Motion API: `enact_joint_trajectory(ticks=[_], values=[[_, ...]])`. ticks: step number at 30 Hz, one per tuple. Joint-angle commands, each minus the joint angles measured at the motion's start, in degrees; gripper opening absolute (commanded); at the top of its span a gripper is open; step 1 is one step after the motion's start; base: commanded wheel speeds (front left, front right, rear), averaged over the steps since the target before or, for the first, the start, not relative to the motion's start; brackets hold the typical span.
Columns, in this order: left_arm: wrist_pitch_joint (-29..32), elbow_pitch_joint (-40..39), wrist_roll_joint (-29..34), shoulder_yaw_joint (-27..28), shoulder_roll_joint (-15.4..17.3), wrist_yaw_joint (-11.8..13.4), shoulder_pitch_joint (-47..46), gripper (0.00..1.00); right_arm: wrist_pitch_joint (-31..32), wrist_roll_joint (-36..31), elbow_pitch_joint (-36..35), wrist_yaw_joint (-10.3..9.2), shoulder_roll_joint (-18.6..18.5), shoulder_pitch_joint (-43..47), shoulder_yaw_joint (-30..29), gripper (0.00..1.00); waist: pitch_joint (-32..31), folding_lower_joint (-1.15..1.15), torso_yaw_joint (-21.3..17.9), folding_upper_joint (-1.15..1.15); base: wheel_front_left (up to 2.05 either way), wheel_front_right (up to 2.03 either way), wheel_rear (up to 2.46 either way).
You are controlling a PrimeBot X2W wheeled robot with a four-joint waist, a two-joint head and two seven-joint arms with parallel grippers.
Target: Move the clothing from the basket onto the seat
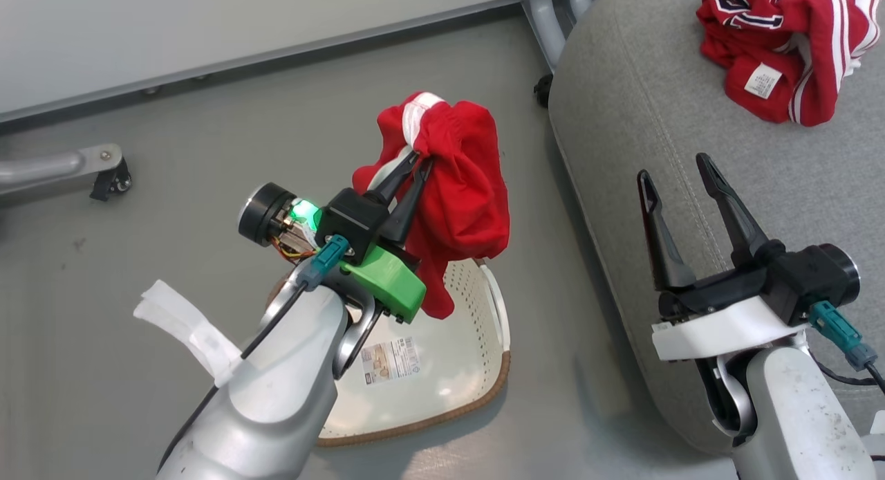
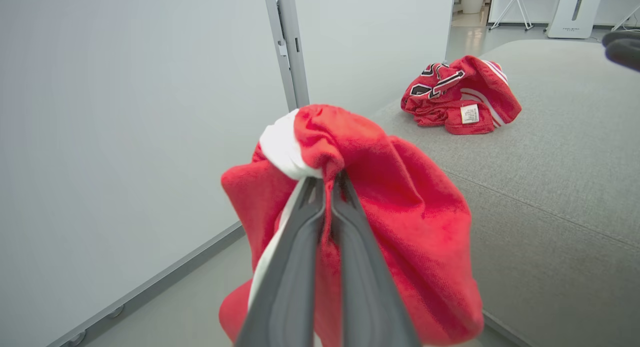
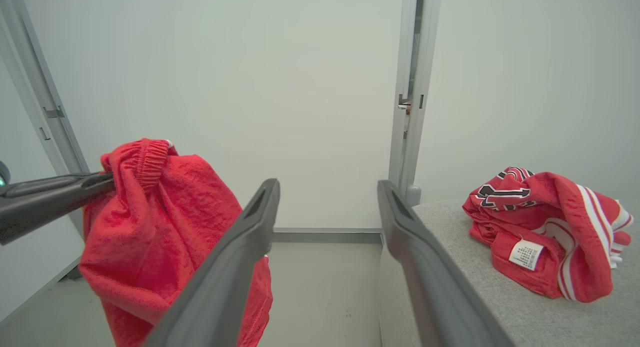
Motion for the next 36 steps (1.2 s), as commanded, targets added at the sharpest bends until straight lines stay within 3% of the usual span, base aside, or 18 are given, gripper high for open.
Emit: enact_joint_trajectory(ticks=[1,11,21,26,36], values=[[-0.19,-1.34,0.23,0.70,0.18,0.42,0.79,0.00,-0.13,0.16,0.03,-0.04,-0.04,1.23,-0.08,1.00,-3.35,0.01,1.38,0.00,0.00,0.00,0.00],[-0.20,-7.46,1.53,2.79,-0.11,0.58,-1.35,0.00,-0.13,0.52,0.02,-0.04,0.66,3.50,-0.20,1.00,-6.11,0.01,1.97,0.00,0.00,0.00,0.00],[-0.20,-8.46,1.30,2.39,-0.08,0.23,-2.04,0.00,-0.12,1.47,-1.20,-0.04,1.01,3.80,-0.18,1.00,-7.69,0.01,2.27,0.00,0.00,0.00,0.00],[-0.20,-8.48,1.09,2.06,-0.21,0.42,-1.51,0.00,-0.12,0.87,-3.37,-0.04,0.44,2.38,3.13,1.00,-7.56,0.01,2.48,0.00,0.00,0.00,0.00],[-0.20,-8.78,0.67,0.66,-1.00,0.31,-2.75,0.00,-0.13,0.80,-2.95,-0.04,-1.56,-2.57,15.11,1.00,-5.99,0.01,3.92,0.00,0.00,0.00,0.00]])
